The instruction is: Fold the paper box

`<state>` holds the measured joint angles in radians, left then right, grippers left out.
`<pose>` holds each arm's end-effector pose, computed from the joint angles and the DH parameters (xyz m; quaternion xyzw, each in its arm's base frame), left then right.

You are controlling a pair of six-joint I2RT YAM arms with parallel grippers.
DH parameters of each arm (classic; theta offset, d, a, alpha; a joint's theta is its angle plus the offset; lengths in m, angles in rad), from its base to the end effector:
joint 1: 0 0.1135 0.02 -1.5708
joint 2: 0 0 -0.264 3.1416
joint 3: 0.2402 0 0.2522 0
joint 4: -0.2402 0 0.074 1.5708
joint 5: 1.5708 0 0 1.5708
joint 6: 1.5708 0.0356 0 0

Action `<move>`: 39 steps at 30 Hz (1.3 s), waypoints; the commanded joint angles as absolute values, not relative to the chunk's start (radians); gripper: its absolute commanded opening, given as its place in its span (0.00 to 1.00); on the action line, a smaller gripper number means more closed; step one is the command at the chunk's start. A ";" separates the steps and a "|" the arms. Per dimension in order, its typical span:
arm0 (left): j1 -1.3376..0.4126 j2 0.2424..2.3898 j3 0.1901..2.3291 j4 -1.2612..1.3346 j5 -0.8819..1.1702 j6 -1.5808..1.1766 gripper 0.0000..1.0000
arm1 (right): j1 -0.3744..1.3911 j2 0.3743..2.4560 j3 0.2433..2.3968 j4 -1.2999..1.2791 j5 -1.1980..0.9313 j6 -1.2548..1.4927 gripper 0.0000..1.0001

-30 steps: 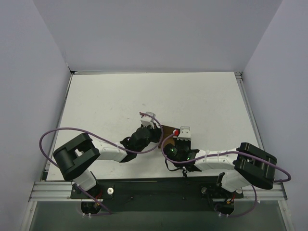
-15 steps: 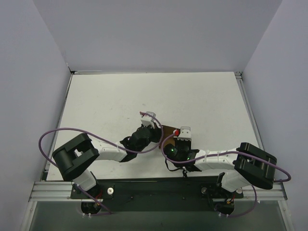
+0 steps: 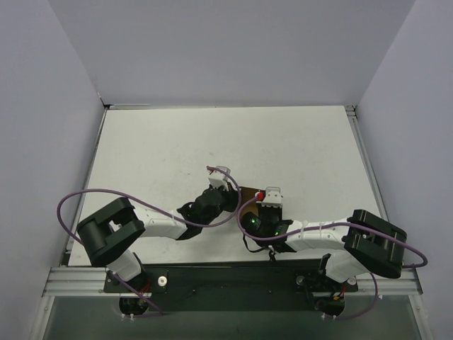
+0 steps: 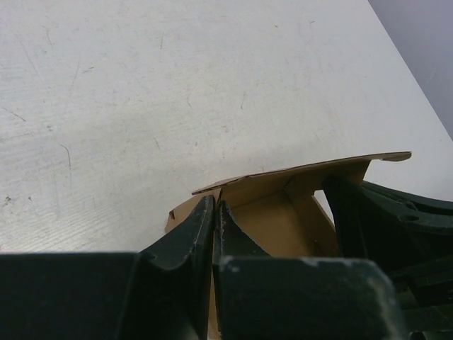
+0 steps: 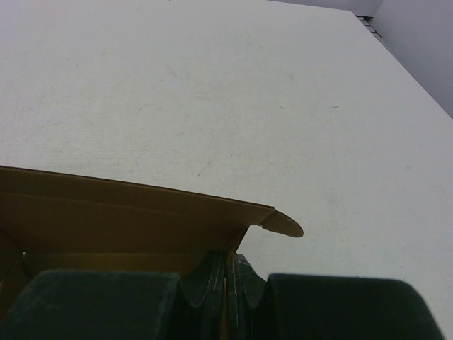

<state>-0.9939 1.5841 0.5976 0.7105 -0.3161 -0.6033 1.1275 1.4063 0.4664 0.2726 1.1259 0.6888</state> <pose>0.1797 -0.2558 0.1769 0.0597 0.7912 -0.3391 0.5055 0.1319 0.2029 0.1562 0.0618 0.7933 -0.0043 0.6057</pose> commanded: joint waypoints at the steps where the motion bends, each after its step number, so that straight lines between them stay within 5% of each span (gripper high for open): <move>1: -1.114 1.595 0.658 0.894 -0.061 -0.700 0.00 | 1.178 1.434 0.485 0.394 0.923 0.761 0.00; 9: -1.117 1.556 0.592 0.839 -0.133 -0.651 0.00 | 1.198 1.402 0.485 0.374 0.939 0.758 0.00; 17: -1.103 1.422 0.660 0.477 -0.264 -0.378 0.00 | 1.223 1.266 0.538 0.169 0.965 0.810 0.04; 27: -0.899 1.244 0.620 0.295 0.000 -0.117 0.00 | 1.206 0.954 0.523 0.043 0.879 0.677 0.53; 39: -0.779 1.230 0.650 0.204 0.175 -0.048 0.00 | 0.809 0.827 0.515 0.071 0.244 0.295 0.63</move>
<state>-0.8009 1.2362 0.6022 0.2379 0.0963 -0.0895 0.9100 0.8158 0.4942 0.0628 0.5186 0.4747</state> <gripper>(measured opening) 0.099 0.623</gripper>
